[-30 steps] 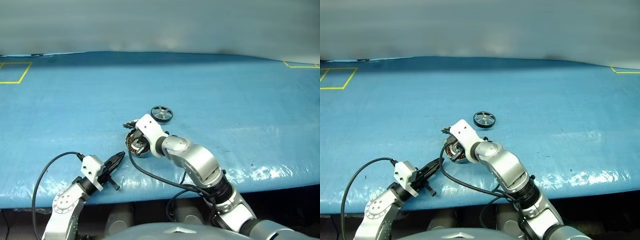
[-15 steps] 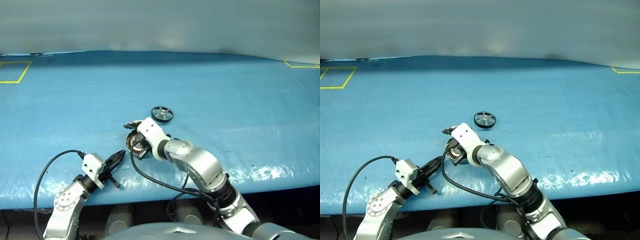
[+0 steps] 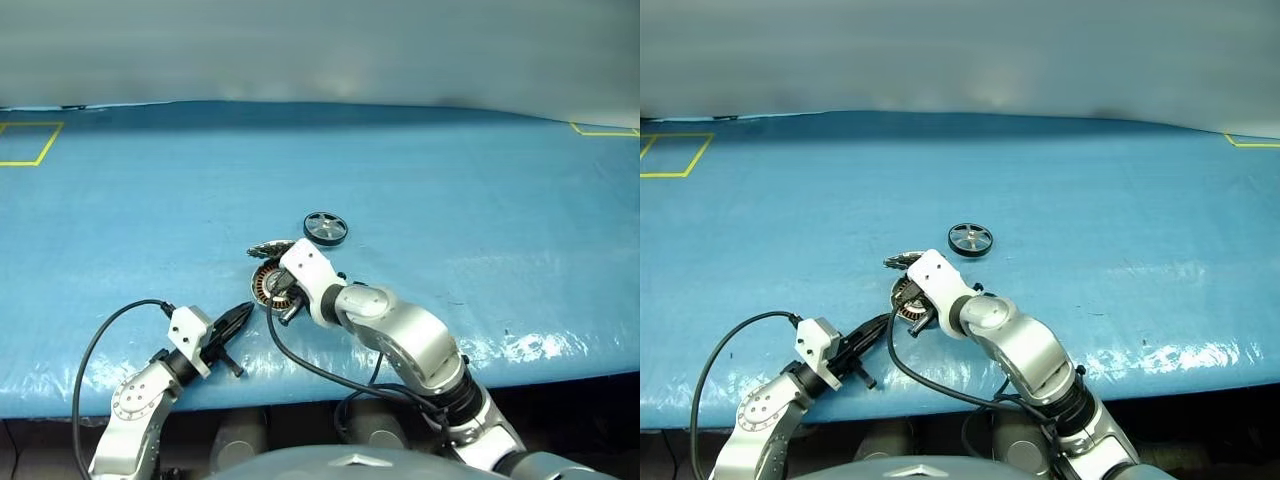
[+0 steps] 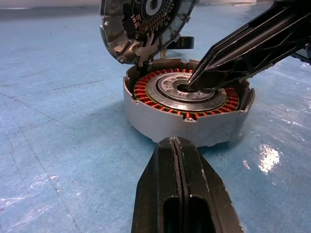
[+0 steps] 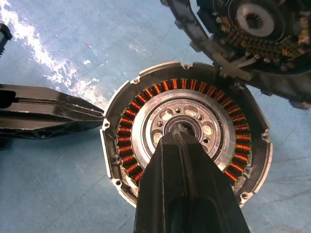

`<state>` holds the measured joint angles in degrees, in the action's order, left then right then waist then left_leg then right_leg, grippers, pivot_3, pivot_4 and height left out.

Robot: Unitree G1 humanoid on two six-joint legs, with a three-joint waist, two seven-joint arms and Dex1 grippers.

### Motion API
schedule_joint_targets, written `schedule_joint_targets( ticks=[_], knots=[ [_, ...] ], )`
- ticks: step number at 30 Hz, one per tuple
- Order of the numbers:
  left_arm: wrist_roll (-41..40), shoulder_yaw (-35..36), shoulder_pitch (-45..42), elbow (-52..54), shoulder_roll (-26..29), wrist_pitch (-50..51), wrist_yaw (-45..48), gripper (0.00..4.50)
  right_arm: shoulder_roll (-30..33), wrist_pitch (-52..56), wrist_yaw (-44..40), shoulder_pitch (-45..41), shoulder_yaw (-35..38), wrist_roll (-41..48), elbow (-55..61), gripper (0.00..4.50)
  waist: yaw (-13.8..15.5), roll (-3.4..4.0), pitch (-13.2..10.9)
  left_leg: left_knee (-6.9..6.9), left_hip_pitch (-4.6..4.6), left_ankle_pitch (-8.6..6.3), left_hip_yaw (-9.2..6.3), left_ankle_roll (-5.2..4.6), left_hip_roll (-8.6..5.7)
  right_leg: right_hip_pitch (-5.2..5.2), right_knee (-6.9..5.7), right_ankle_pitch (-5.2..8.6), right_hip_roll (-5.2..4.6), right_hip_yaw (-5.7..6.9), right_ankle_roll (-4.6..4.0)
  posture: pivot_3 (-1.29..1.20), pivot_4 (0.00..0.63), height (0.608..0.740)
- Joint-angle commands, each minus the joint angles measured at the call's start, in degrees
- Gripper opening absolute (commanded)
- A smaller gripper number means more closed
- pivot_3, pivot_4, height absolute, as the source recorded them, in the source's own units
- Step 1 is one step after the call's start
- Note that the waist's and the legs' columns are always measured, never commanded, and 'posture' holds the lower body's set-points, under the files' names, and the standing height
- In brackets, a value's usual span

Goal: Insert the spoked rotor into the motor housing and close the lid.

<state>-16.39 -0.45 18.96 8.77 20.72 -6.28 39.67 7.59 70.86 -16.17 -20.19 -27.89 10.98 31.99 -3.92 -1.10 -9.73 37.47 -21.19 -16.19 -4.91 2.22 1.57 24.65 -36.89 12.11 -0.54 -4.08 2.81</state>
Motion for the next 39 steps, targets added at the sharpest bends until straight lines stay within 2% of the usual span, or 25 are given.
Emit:
schedule_joint_targets(
  ticks=[1,5,9,12,17,19,26,29,33,39],
  knots=[
    [-0.6,1.1,-0.1,2.8,0.8,0.1,-0.3,0.0,3.1,-3.3,-2.9,0.9,3.6,2.6,8.0,0.01,0.1,0.0,0.0,0.0,-0.01,0.0,-0.01,0.0,0.0,0.0,0.01,0.0,0.0,0.01,0.0,0.0,0.15,0.74],
    [-0.8,1.4,-0.5,1.3,0.9,-0.9,0.4,0.0,14.7,-1.6,-6.6,0.6,5.2,3.1,12.0,0.01,0.1,0.01,0.0,0.02,0.0,0.0,0.0,0.0,-0.02,-0.03,0.03,0.0,-0.02,0.01,0.0,0.0,0.15,0.74],
    [-0.7,1.1,-0.7,1.1,0.7,-0.7,0.7,0.0,22.6,3.5,-8.1,-0.7,9.1,4.1,10.7,0.01,0.2,0.01,0.0,0.04,0.0,0.0,0.0,0.0,-0.04,-0.04,0.04,0.0,-0.04,0.01,0.0,0.0,0.15,0.74],
    [-0.5,0.6,-0.9,1.1,0.6,-0.3,0.7,0.0,26.0,4.4,-8.5,-3.2,11.8,3.6,7.1,0.6,0.1,0.01,0.0,0.04,0.02,0.0,0.01,-0.01,-0.02,-0.03,0.01,0.0,0.0,0.0,0.0,0.0,0.15,0.74],
    [-0.6,0.3,-1.5,1.0,0.6,0.1,0.8,0.0,29.9,1.8,-10.8,-10.4,11.8,3.1,-2.0,2.16,0.2,0.02,0.0,0.04,0.03,0.0,0.02,-0.01,-0.03,-0.06,0.03,-0.02,0.0,-0.01,0.01,0.0,0.15,0.74],
    [-0.7,0.2,-1.6,0.8,0.5,0.1,0.9,0.0,28.4,2.4,-11.0,-15.1,12.2,3.2,-8.0,2.85,0.0,0.02,0.0,0.04,0.01,0.0,0.03,-0.01,-0.04,-0.05,0.04,-0.03,-0.01,-0.02,0.03,0.0,0.15,0.74],
    [-0.6,-0.3,-1.1,1.0,0.0,0.3,0.5,0.0,19.6,1.3,-9.2,-25.3,14.2,2.9,-23.3,2.85,0.2,0.11,-0.1,0.03,-0.03,-0.02,0.04,-0.05,-0.03,-0.02,0.04,-0.23,0.0,-0.04,0.29,0.0,0.15,0.74],
    [-0.6,-0.6,-0.4,2.5,-0.3,1.1,0.0,0.0,15.2,0.5,-8.1,-27.8,16.2,3.3,-27.7,2.85,0.3,0.14,-0.1,0.04,-0.14,-0.02,0.04,-0.05,-0.04,0.04,0.07,-0.4,-0.02,-0.03,0.07,0.0,0.15,0.74],
    [-0.6,-0.8,0.2,4.5,-0.2,2.2,-0.6,0.0,11.4,-1.4,-7.7,-28.8,15.6,3.0,-30.9,2.85,0.2,0.17,-0.1,0.04,-0.26,-0.03,0.0,-0.07,-0.03,0.15,0.07,-0.41,-0.01,0.0,0.05,0.0,0.15,0.74],
    [-0.7,-0.9,0.6,5.8,0.0,3.3,-1.0,0.0,9.1,-3.8,-7.8,-28.1,13.7,2.1,-33.3,2.85,0.1,0.21,-0.1,0.06,-0.34,-0.03,0.0,-0.07,-0.04,0.22,0.04,-0.42,-0.01,0.0,0.05,0.0,0.15,0.74]
  ],
)
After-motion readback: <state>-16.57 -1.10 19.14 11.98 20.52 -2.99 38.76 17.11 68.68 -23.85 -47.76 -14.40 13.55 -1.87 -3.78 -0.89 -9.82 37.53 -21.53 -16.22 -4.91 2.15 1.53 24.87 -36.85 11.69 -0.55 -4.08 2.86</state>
